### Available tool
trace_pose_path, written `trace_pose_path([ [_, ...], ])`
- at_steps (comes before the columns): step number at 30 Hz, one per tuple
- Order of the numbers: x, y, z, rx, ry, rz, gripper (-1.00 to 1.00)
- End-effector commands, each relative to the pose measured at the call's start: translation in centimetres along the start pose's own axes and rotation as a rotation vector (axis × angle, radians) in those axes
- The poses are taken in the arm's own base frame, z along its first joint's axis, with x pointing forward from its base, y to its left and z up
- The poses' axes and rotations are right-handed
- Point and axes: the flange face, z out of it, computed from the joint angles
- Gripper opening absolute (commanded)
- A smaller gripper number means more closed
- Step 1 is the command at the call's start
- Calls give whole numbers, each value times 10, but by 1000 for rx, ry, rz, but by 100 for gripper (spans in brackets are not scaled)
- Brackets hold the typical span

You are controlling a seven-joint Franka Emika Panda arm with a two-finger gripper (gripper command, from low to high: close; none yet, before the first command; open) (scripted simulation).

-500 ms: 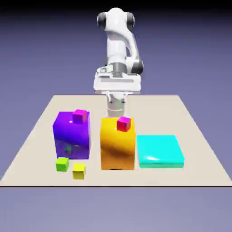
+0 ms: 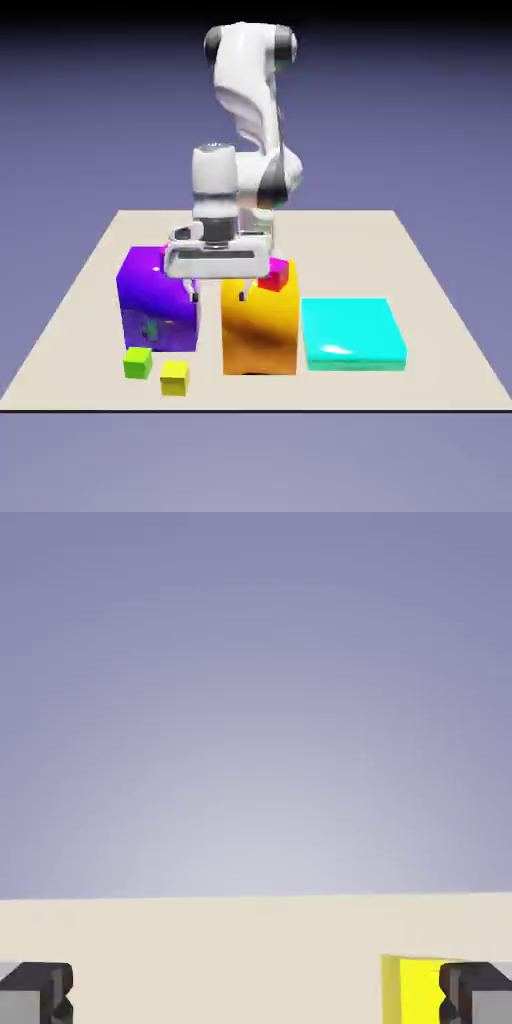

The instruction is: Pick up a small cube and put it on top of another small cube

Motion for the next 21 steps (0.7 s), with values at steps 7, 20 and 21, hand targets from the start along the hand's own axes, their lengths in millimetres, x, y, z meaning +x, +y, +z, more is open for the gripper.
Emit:
trace_pose_path([
  [7,39,28,74,-182,-172,21,0],
  [20,46,78,194,-329,-300,33,-100],
  [21,52,72,176,-329,-300,33,-100],
])
